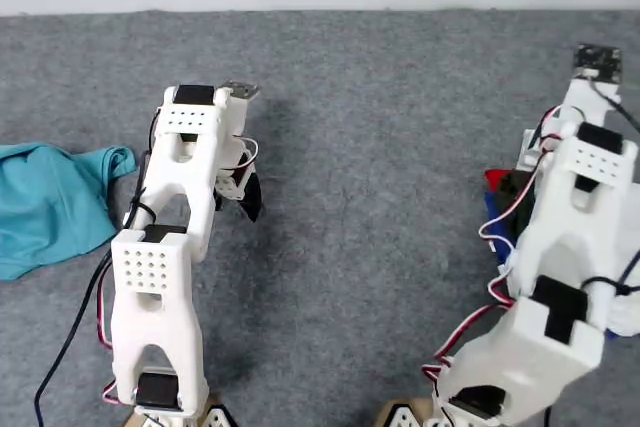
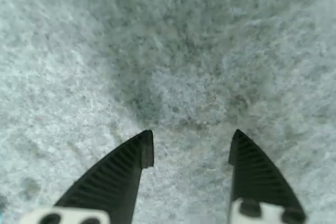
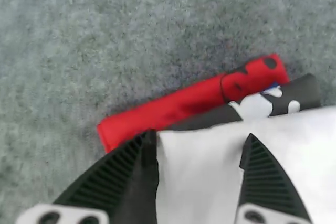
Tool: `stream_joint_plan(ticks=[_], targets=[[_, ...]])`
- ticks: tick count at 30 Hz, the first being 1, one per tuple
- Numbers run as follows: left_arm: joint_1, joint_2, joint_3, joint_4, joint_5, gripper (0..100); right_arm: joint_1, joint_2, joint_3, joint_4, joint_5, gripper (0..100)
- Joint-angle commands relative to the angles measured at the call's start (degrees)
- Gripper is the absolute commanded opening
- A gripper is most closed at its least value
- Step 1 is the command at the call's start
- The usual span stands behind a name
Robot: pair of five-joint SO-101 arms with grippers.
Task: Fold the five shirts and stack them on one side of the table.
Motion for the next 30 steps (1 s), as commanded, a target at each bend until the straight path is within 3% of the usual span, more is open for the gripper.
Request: stream_joint_plan(ticks=[1,8,20,30], targets=[[0.00,-3.87,-0.31,0.26,0.00,24,-1.45,1.36,-3.52,0.13,-0.70,26.1],[0.00,-3.87,-0.31,0.26,0.00,24,-1.10,4.44,-3.60,-0.22,2.55,8.9],[0.00,-3.87,-0.31,0.26,0.00,24,-1.10,2.59,-3.43,0.48,3.69,8.5],[0.00,-3.87,-0.31,0.26,0.00,24,-2.86,-6.20,-3.34,8.04,3.69,8.5]])
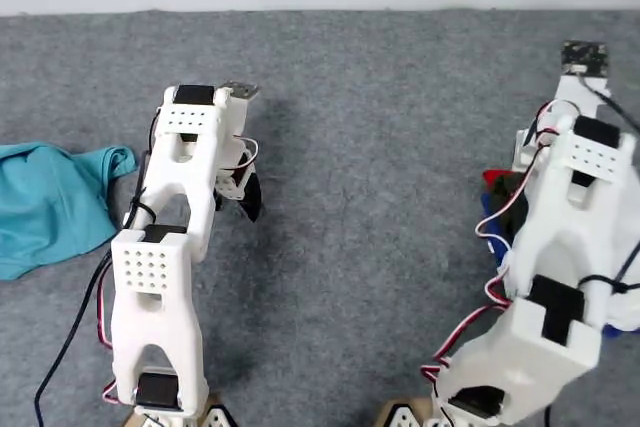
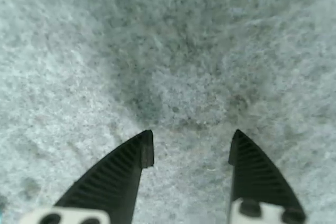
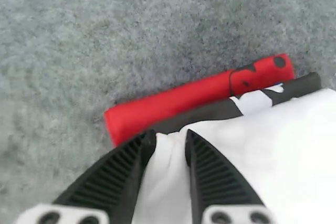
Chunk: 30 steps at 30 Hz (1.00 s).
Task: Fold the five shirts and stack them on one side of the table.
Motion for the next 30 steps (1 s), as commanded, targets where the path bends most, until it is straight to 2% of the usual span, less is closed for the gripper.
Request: stream_joint_plan(ticks=[1,10,12,16,22,25,30], targets=[[0.00,-3.87,-0.31,0.26,0.00,24,-2.07,-4.00,-2.11,2.42,0.62,8.5],[0.00,-3.87,-0.31,0.35,0.00,24,-3.03,-3.65,-2.02,1.98,0.53,9.5],[0.00,-3.87,-0.31,0.35,0.00,24,-3.03,-3.65,-2.11,1.98,0.62,14.2],[0.00,-3.87,-0.31,0.35,0.00,24,-3.03,-4.79,-3.16,4.79,0.44,29.6],[0.00,-3.87,-0.31,0.53,0.00,24,-1.80,-10.68,-10.55,16.48,0.26,30.7],[-0.18,-3.87,-0.31,0.53,0.00,24,1.45,-10.86,-9.05,14.02,0.18,30.6],[0.09,-3.87,-0.31,0.53,0.00,24,5.67,-3.30,-1.32,1.71,0.09,30.6]])
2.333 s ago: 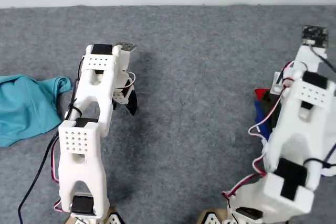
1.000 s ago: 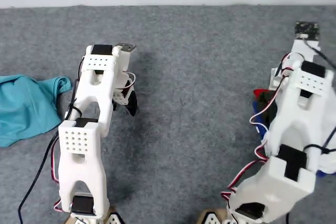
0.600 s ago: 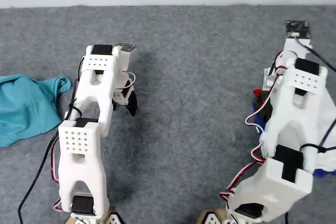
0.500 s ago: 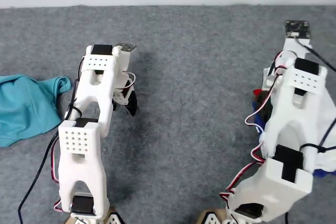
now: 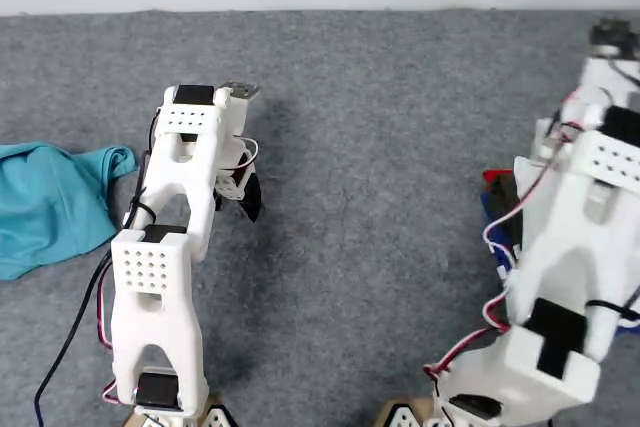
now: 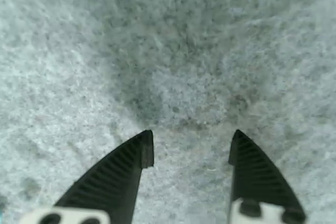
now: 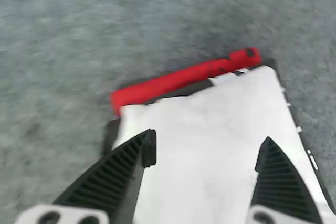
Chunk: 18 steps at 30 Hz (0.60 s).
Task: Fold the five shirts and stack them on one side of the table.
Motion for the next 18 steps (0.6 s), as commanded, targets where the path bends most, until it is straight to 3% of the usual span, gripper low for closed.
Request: stream_joint_plan(ticks=[1,10,18], targets=[[0.09,-3.87,-0.31,0.53,0.00,24,2.86,4.35,2.90,-9.45,0.00,30.6],[0.09,-3.78,-0.13,0.53,0.00,24,4.18,16.04,2.90,-24.66,-1.85,30.6],[0.09,1.58,0.31,0.35,0.00,24,5.32,14.64,2.81,-22.81,-1.58,30.6]])
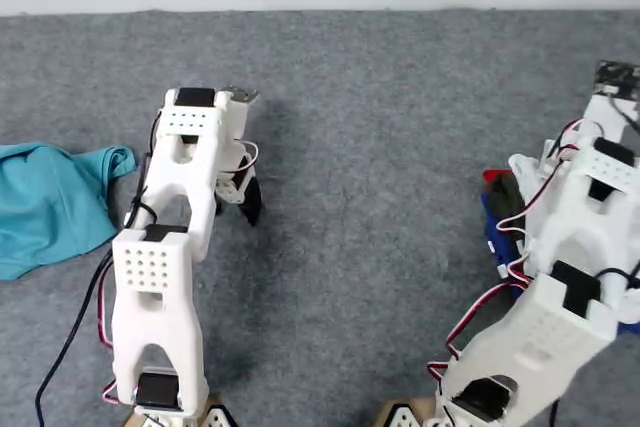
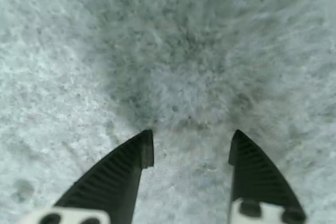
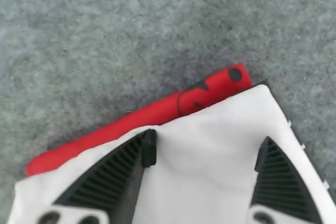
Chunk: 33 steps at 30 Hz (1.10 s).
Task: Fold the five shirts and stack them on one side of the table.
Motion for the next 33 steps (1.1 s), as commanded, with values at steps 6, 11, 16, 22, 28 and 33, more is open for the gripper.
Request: stream_joint_plan(ticks=[6,11,16,22,28,33], targets=[[0.09,-0.26,-0.66,0.35,0.00,24,1.80,-16.31,-2.20,16.22,-0.26,30.7],[-0.35,-0.26,-0.66,0.35,0.00,24,-1.19,-24.75,-0.09,25.19,-0.26,30.7],[-0.18,-0.26,-0.66,0.35,0.00,24,-4.26,-23.08,9.67,20.18,-0.70,30.7],[0.00,-0.26,-0.66,0.35,0.00,24,-8.57,-21.93,19.16,13.49,-0.70,30.7],[-0.35,-0.26,-0.66,0.53,0.00,24,-4.35,-26.86,10.81,24.40,-0.26,30.7],[-0.18,-0.26,-0.66,0.53,0.00,24,-0.22,-35.47,7.47,34.51,1.85,30.7]])
